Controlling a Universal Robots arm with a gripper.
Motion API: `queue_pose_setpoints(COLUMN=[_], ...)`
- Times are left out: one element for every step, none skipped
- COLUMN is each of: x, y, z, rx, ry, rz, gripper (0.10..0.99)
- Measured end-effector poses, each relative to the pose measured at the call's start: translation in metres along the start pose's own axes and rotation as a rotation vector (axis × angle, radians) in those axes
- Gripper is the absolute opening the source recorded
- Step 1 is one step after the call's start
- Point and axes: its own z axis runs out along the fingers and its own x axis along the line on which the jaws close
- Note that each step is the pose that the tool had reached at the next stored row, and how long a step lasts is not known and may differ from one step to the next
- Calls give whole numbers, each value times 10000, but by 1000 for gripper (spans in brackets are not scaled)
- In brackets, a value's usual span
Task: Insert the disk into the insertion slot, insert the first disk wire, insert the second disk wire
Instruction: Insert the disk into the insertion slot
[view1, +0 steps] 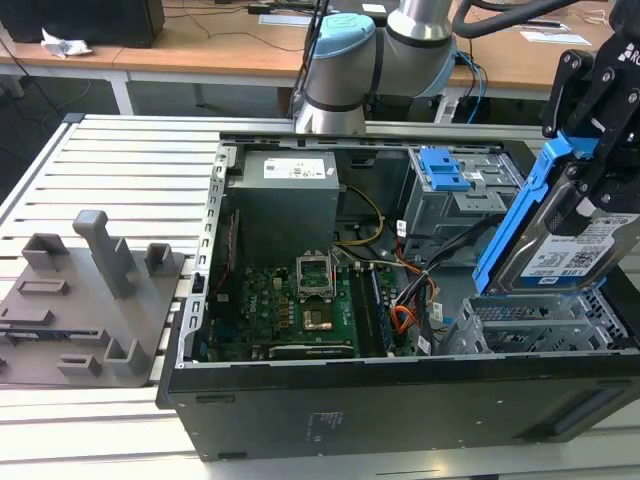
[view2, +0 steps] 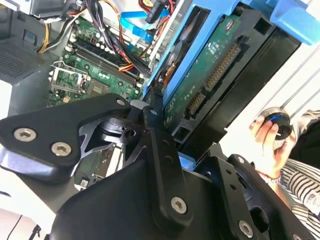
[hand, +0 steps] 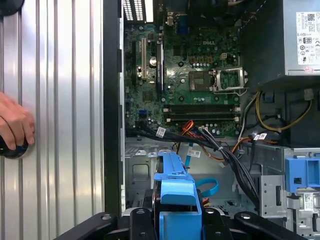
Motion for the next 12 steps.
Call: queue_pose_setpoints(x=[0,-1,-1,-1,-1,-1,-2,-2,1,8,15,32], y=[-19,-40,-48,-53,-57,-67,-81,-98,-106,-107,-108,-109], z=[27,51,68,89,122,156,178,200,217,225,231,243], rx=[-3,-6,-9,-14,-20,-29,-33,-36,-37,-38,-37,-38], ry=[1,3,5,2,4,4,6,5,6,6,5,6], rz=[-2,-5,-6,-11,-14,-23,-27,-28,-27,-26,-26,-28], gripper=[361,361,361,361,361,361,361,361,361,361,361,361])
